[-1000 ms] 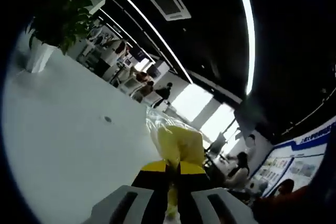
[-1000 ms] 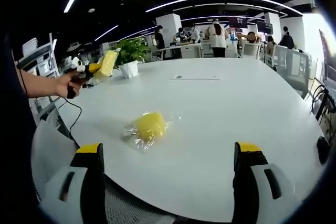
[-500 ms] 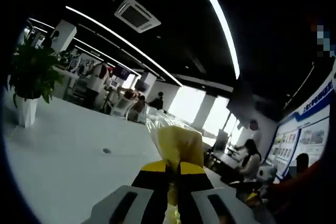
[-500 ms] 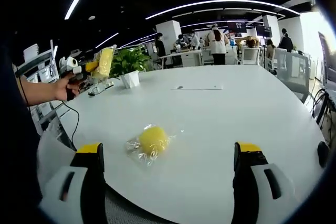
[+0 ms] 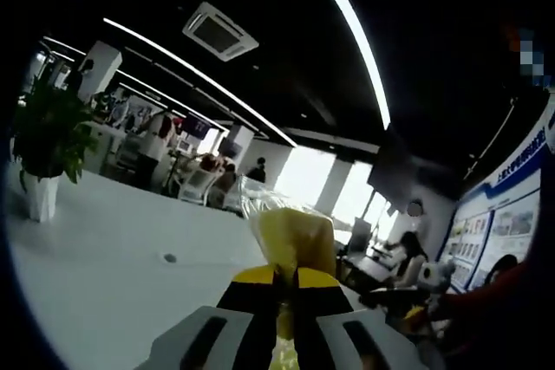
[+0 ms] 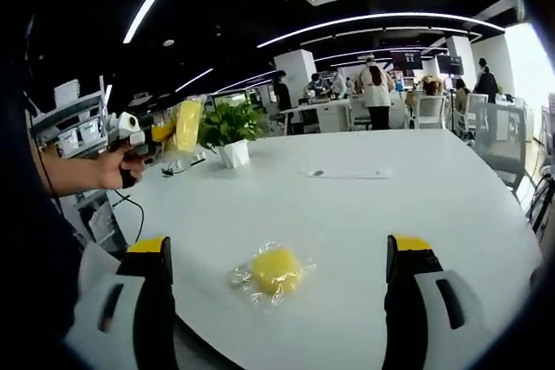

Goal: Compare the silicone blocks by pressing each to a similar depth, holding the contact briefly, and releasing to observe deformation and rebound differences across the visible hardness samples.

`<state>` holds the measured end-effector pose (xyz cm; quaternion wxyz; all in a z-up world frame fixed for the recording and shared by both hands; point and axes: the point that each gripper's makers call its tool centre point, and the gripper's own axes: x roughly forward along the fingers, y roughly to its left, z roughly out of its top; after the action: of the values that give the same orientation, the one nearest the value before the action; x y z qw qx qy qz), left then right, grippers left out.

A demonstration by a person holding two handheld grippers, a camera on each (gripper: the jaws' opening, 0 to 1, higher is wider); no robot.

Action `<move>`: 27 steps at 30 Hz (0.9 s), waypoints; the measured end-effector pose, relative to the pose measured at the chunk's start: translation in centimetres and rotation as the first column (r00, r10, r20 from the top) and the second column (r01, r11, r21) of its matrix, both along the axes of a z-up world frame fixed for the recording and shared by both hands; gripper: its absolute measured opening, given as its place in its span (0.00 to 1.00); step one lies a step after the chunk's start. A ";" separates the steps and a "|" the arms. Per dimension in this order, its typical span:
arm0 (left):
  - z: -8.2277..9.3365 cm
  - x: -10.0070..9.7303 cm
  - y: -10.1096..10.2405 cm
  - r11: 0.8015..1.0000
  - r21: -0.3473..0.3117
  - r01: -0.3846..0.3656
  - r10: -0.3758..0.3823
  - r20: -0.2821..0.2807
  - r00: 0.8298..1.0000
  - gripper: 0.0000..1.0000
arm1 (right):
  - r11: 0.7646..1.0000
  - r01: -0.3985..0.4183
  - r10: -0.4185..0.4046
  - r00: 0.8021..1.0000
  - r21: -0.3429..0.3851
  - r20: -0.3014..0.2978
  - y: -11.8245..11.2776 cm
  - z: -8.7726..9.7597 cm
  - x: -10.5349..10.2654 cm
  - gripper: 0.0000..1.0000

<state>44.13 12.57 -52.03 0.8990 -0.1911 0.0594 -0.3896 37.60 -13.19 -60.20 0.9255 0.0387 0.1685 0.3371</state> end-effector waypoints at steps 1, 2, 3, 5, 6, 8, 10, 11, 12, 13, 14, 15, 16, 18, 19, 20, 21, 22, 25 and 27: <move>0.0 -0.2 -0.4 1.000 0.007 0.008 -0.008 0.006 1.000 0.03 | 1.000 -0.013 0.013 1.000 -0.010 0.012 0.1 0.3 0.0 0.96; 0.0 -0.3 -0.6 1.000 0.005 0.015 -0.015 0.005 1.000 0.03 | 1.000 -0.018 0.018 1.000 -0.015 0.014 0.2 0.6 0.1 0.96; 0.0 -0.4 -0.7 1.000 0.005 0.017 -0.017 0.011 1.000 0.03 | 1.000 -0.024 0.025 1.000 -0.016 0.019 0.2 0.9 0.2 0.96; 0.2 -0.6 -1.1 1.000 0.002 0.024 -0.024 0.012 1.000 0.03 | 1.000 -0.030 0.030 0.999 -0.009 0.032 0.3 1.6 0.5 0.96; 0.3 -0.8 -1.2 1.000 0.002 0.028 -0.028 0.013 1.000 0.03 | 0.999 -0.036 0.036 0.999 -0.008 0.039 0.4 1.8 0.6 0.96; 0.6 -1.0 -1.3 1.000 0.001 0.027 -0.027 0.011 1.000 0.03 | 0.999 -0.037 0.038 0.998 -0.008 0.049 0.5 2.3 0.7 0.96; 1.0 -1.1 -1.4 0.999 -0.007 0.032 -0.032 0.012 0.999 0.03 | 0.999 -0.050 0.051 0.997 -0.012 0.059 1.0 2.6 0.9 0.96; 1.3 -1.2 -1.5 0.999 -0.005 0.037 -0.037 0.013 0.999 0.03 | 0.999 -0.053 0.053 0.997 -0.010 0.064 1.3 2.9 0.9 0.96; 1.5 -1.3 -1.6 0.999 -0.002 0.042 -0.042 0.018 0.999 0.03 | 0.998 -0.059 0.059 0.996 -0.007 0.066 1.5 3.1 0.9 0.96; 1.7 -1.3 -1.8 0.999 -0.003 0.047 -0.047 0.025 0.999 0.03 | 0.997 -0.072 0.072 0.995 -0.004 0.069 1.9 3.2 0.8 0.96; 1.9 -1.3 -1.8 0.999 -0.005 0.050 -0.050 0.028 0.998 0.03 | 0.997 -0.078 0.078 0.995 -0.006 0.070 2.1 3.2 0.7 0.96; 1.9 -1.2 -1.9 0.999 -0.002 0.048 -0.047 0.036 0.998 0.03 | 0.996 -0.086 0.086 0.994 -0.014 0.070 2.3 3.1 0.7 0.96; 2.0 -1.1 -1.9 0.999 -0.003 0.045 -0.045 0.040 0.998 0.03 | 0.996 -0.091 0.092 0.993 -0.021 0.069 2.3 3.0 0.7 0.96; 1.9 -0.9 -2.1 0.999 -0.003 0.042 -0.042 0.044 0.998 0.03 | 0.994 -0.102 0.104 0.992 -0.036 0.069 2.3 2.7 0.7 0.96; 1.8 -0.9 -2.1 0.999 0.002 0.041 -0.041 0.047 0.998 0.03 | 0.994 -0.107 0.109 0.992 -0.037 0.069 2.4 2.7 0.8 0.96; 1.8 -0.9 -2.1 0.999 -0.001 0.043 -0.043 0.044 0.998 0.03 | 0.993 -0.111 0.114 0.991 -0.038 0.067 2.5 2.7 0.8 0.96; 1.7 -0.8 -2.3 0.999 -0.003 0.044 -0.044 0.044 0.998 0.03 | 0.992 -0.116 0.118 0.991 -0.043 0.065 2.5 2.7 0.9 0.96; 1.7 -0.9 -2.3 0.999 -0.003 0.045 -0.044 0.043 0.998 0.03 | 0.992 -0.115 0.118 0.991 -0.045 0.067 2.4 2.8 1.0 0.96; 1.8 -1.1 -2.7 0.998 -0.027 0.061 -0.060 0.036 0.998 0.03 | 0.993 -0.110 0.114 0.991 -0.047 0.076 2.4 3.2 1.4 0.96; 1.9 -1.2 -2.9 0.997 -0.018 0.071 -0.070 0.049 0.996 0.03 | 0.993 -0.112 0.115 0.989 -0.035 0.093 2.8 4.2 1.5 0.96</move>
<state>42.88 9.72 -50.18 0.8840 -0.1883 0.0402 -0.4260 39.13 -10.43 -56.04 0.9122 -0.0006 0.1314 0.3882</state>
